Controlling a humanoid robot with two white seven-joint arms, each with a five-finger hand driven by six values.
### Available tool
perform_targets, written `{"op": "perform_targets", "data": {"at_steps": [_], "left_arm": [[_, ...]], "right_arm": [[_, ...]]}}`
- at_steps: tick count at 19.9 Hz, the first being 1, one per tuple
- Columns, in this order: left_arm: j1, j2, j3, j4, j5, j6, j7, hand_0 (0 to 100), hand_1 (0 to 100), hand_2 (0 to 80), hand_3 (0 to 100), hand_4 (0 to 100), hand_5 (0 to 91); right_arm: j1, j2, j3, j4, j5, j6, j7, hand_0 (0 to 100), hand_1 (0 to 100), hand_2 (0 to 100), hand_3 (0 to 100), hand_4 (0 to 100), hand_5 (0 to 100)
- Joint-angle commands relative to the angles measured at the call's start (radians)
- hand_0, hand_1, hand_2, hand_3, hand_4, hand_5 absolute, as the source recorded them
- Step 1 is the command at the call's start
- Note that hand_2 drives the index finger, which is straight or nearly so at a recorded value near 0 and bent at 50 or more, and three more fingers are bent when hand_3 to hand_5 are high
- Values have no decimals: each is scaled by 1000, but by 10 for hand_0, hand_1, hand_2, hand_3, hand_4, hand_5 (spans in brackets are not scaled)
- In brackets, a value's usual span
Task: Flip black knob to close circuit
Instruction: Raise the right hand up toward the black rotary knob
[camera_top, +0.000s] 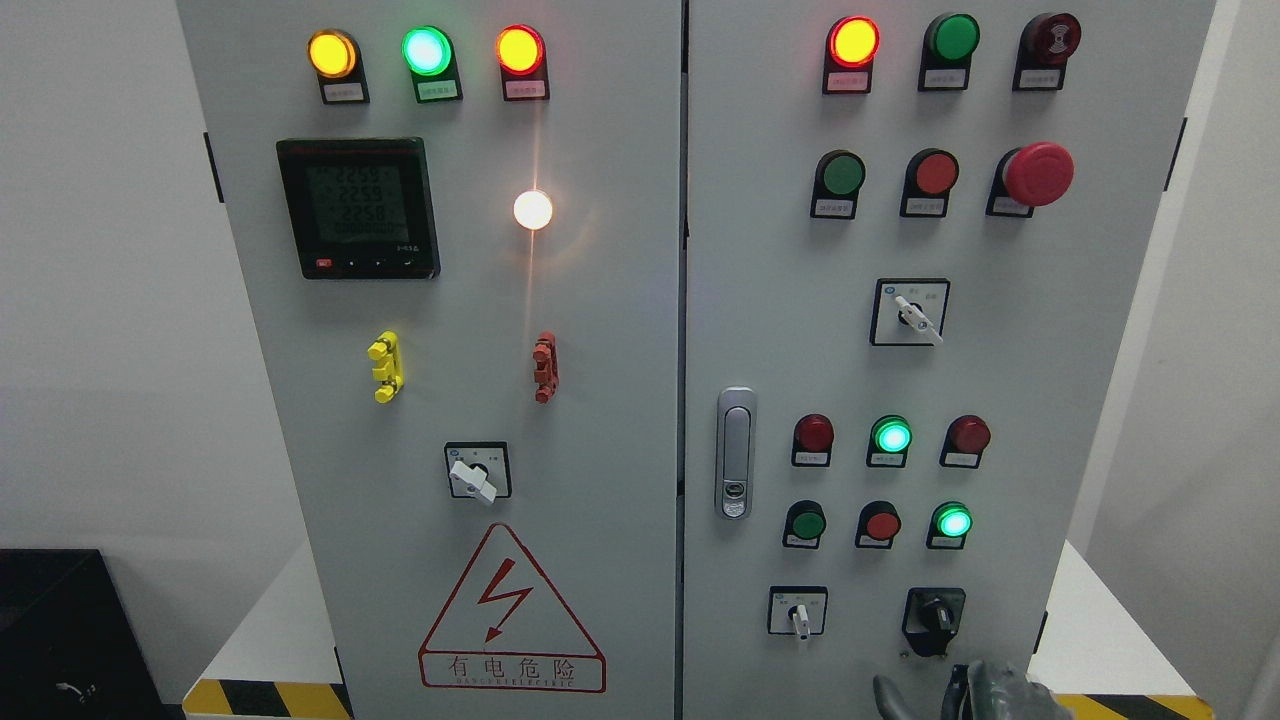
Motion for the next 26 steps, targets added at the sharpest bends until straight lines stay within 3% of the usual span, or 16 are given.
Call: {"op": "perform_targets", "data": {"at_steps": [1,6,26], "left_arm": [[21,0,0,-23,0,-1,0,120,556,0,0,0,0],[21,0,0,-23,0,-1,0,120,556,0,0,0,0],[21,0,0,-23,0,-1,0,120,556,0,0,0,0]], "right_arm": [[-18,1,-34,26,7,1,1,0,122,834,1000,885,970],[-18,1,-36,12,32,15,24,0,123,835,1000,885,972],[-39,7,-42,-6,33,24,44,0,126,836,1000,885,974]]}}
